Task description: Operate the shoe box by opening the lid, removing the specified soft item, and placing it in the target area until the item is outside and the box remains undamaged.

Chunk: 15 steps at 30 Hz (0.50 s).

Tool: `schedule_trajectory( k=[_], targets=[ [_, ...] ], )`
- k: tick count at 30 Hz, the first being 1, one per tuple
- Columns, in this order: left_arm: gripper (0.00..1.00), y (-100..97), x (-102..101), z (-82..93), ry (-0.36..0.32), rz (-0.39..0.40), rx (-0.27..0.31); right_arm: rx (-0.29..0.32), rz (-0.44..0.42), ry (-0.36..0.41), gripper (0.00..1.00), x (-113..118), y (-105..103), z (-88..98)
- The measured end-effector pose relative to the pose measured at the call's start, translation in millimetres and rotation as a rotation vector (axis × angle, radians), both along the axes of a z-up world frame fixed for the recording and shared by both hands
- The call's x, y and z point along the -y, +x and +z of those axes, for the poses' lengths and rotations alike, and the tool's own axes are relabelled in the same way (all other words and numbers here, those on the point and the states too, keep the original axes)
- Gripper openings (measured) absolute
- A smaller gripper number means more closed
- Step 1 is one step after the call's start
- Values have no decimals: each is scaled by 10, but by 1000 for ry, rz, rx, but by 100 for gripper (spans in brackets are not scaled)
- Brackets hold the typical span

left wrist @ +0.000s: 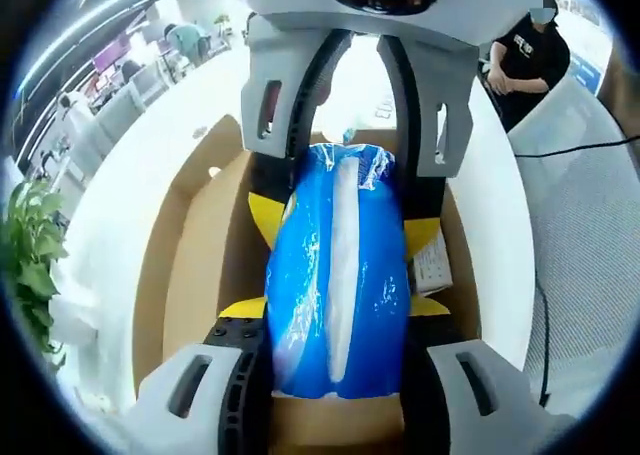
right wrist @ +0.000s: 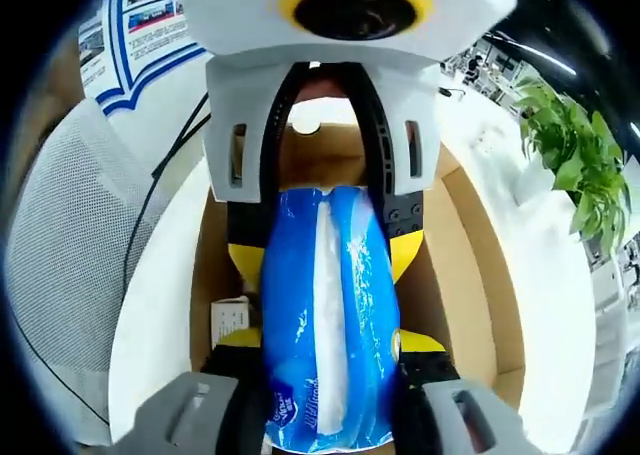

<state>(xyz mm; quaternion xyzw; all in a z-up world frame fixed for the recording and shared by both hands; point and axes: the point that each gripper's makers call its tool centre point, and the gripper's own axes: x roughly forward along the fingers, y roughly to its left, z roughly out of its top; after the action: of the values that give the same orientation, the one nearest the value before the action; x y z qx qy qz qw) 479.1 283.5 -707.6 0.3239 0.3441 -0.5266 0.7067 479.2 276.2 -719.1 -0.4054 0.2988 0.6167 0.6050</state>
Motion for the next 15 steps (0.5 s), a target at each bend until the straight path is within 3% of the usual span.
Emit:
schedule_trajectory(
  k=[15],
  targets=[
    [47, -40, 115, 298, 14, -38, 50, 49, -30, 17, 43, 125, -27, 303]
  ],
)
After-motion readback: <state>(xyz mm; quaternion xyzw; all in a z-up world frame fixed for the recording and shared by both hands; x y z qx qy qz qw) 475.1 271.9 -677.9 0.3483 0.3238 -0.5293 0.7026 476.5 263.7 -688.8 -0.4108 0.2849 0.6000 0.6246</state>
